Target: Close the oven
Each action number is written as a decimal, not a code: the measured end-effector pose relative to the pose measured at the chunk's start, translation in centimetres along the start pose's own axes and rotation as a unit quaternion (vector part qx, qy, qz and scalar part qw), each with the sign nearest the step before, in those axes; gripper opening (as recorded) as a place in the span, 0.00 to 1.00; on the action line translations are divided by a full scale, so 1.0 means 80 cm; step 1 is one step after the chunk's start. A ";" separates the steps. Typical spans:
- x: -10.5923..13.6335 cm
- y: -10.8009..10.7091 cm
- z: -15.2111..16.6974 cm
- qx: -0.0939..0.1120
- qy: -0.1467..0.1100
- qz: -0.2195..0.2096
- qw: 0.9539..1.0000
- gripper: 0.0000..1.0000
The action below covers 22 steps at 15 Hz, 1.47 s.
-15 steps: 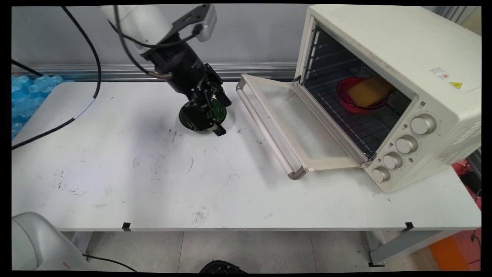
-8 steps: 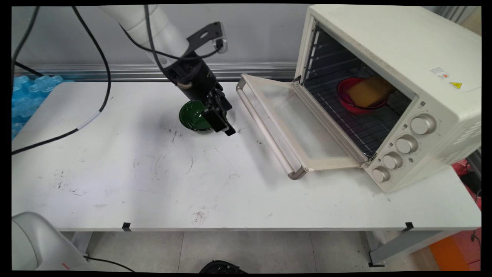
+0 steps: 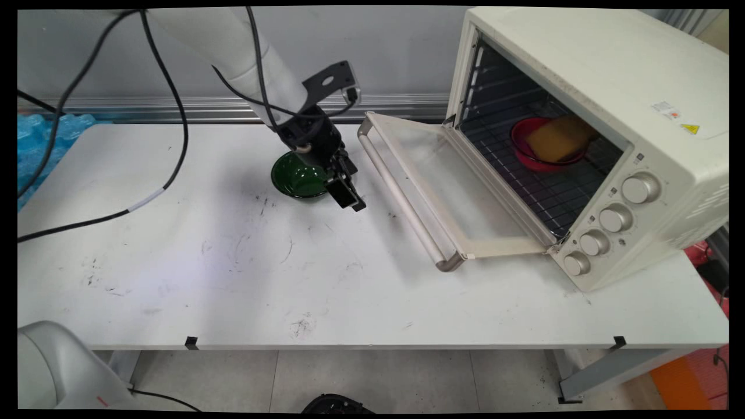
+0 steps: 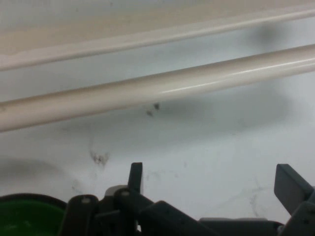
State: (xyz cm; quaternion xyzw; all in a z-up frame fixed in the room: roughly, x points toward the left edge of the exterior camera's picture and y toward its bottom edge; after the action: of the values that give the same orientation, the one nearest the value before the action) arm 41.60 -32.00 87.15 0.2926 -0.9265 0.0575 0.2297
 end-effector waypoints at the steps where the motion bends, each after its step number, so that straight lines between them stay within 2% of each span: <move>1: -0.001 -0.002 0.008 0.004 0.000 0.002 1.000 1.00; 12: -0.001 -0.023 0.076 0.029 0.027 -0.004 0.999 1.00; 13: -0.001 -0.025 0.083 0.030 0.030 -0.006 0.999 0.00; 22: -0.003 -0.037 0.120 0.039 0.049 -0.018 0.998 0.00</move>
State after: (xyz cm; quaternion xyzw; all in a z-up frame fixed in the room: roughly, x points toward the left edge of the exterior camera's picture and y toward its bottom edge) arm 39.72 -36.64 78.39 0.3153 -0.9054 0.1040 0.2645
